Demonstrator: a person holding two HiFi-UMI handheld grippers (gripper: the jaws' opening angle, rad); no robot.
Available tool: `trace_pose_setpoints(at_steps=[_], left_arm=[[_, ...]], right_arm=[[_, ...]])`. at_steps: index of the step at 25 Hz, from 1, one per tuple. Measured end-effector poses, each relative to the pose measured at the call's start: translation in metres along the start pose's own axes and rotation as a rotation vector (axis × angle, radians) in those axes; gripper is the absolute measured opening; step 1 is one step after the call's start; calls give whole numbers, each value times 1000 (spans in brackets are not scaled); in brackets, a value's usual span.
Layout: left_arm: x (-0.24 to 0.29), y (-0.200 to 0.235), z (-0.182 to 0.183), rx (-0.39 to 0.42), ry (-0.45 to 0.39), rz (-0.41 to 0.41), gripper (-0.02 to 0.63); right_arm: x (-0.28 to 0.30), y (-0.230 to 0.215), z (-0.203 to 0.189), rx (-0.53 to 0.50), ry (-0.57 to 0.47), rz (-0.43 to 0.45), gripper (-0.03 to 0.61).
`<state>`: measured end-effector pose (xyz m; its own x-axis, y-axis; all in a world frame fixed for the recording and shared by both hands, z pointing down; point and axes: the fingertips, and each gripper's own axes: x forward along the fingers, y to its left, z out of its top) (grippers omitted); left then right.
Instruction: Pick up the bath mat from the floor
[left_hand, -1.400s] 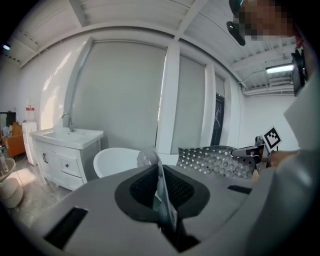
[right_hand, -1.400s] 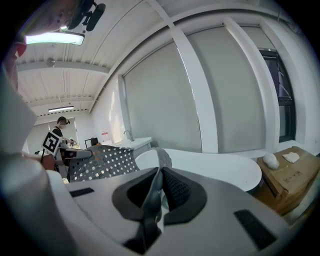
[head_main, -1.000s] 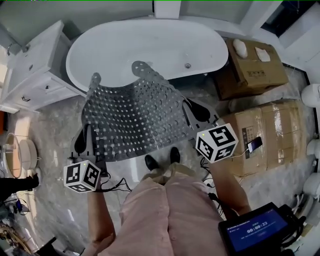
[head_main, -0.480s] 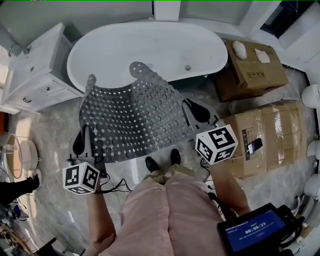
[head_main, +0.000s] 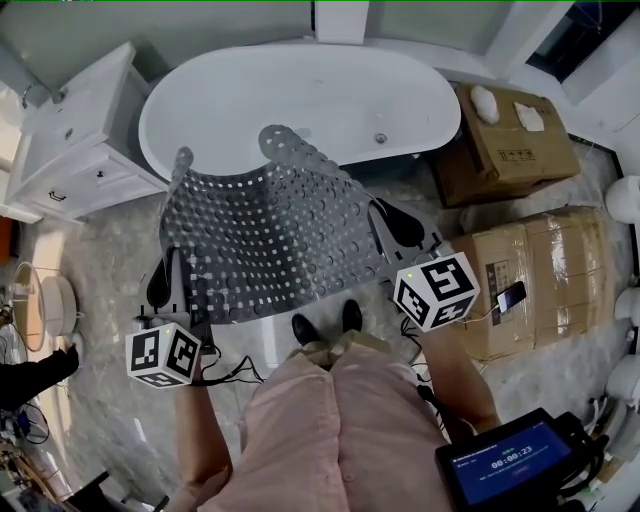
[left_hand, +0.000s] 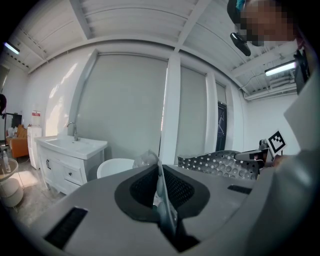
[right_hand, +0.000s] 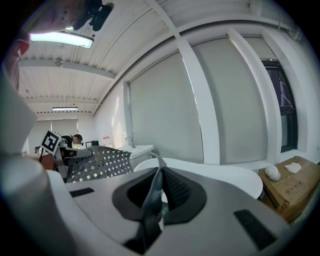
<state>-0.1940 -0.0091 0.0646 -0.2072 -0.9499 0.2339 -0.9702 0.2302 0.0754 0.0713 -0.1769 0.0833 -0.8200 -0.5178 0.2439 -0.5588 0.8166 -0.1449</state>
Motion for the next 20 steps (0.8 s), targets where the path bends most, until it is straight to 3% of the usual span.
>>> trace_pose_setpoints(at_steps=[20], left_arm=[[4, -1, 13, 10, -13, -11, 37]], right_arm=[[0, -1, 12, -21, -2, -15, 28]])
